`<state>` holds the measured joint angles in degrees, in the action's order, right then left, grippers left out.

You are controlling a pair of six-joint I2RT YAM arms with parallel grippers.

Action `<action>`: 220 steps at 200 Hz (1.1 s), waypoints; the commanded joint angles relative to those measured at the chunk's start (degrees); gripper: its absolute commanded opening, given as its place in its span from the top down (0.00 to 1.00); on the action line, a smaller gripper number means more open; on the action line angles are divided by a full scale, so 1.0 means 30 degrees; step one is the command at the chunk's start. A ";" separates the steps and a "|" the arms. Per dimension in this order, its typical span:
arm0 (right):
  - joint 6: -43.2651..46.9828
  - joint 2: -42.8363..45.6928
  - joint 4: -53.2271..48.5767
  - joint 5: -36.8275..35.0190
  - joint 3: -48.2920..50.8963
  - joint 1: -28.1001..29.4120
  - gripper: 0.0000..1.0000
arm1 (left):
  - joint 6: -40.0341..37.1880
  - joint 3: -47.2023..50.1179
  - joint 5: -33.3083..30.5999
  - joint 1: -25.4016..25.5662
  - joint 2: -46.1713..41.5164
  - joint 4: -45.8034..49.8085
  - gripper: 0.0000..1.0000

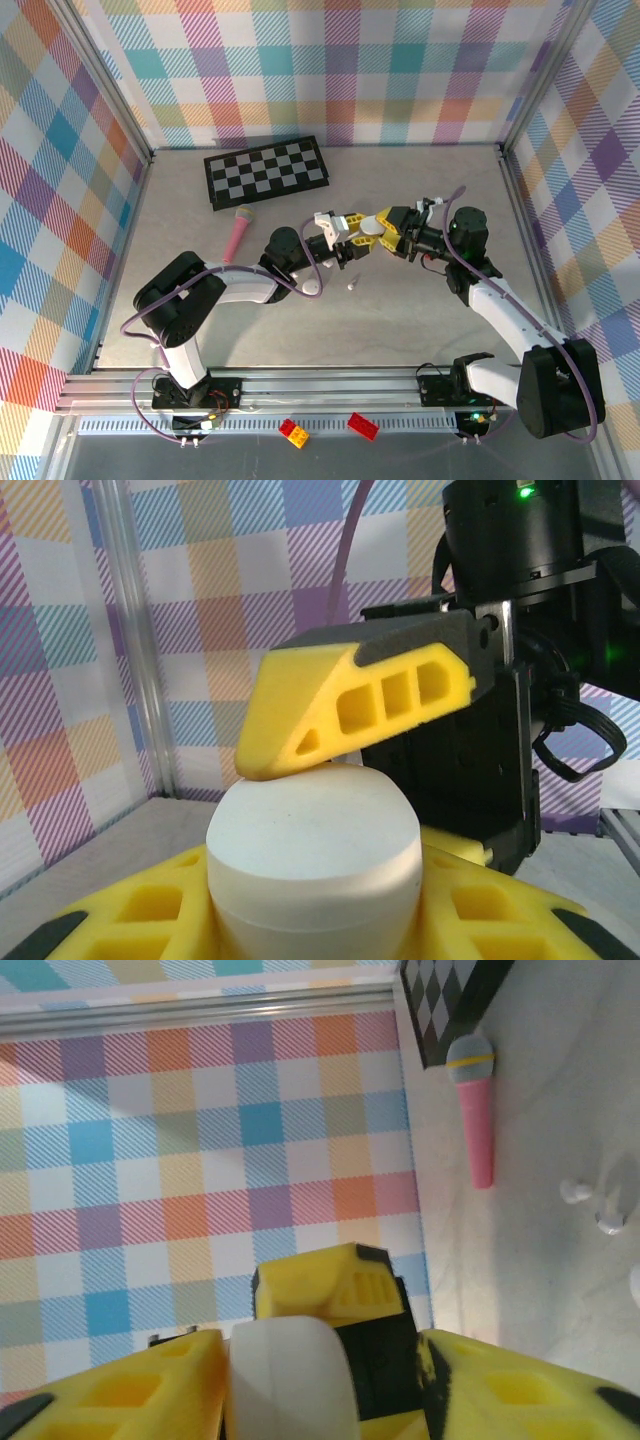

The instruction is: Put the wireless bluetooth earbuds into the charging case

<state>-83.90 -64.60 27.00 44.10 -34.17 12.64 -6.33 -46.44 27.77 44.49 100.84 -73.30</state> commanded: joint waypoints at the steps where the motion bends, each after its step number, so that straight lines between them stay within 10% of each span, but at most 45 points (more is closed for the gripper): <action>1: 0.1541 0.0409 -0.1402 -0.0492 -0.0151 -0.0055 0.37 | 0.0435 0.0066 0.0960 0.0035 -0.0386 -0.1060 0.69; 60: 0.6379 0.1288 -0.6379 -0.1935 -0.1465 -0.0113 0.18 | 0.1092 0.1386 0.1769 -0.0387 -0.1424 -0.0984 0.69; 142: 2.1769 0.2978 -1.4976 -0.2542 -0.6157 -0.0015 0.16 | 0.2109 0.3287 0.3632 -0.0800 -0.3816 0.0823 0.69; 220: 3.4170 0.2034 -1.9361 -0.4910 -0.8719 0.5182 0.11 | 0.3164 0.3018 0.6849 -0.1007 -0.5120 0.3317 0.69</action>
<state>4.58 -56.31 -25.28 32.51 -58.46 24.95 1.76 -36.93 42.74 42.11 87.57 -65.17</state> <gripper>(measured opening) 0.888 0.369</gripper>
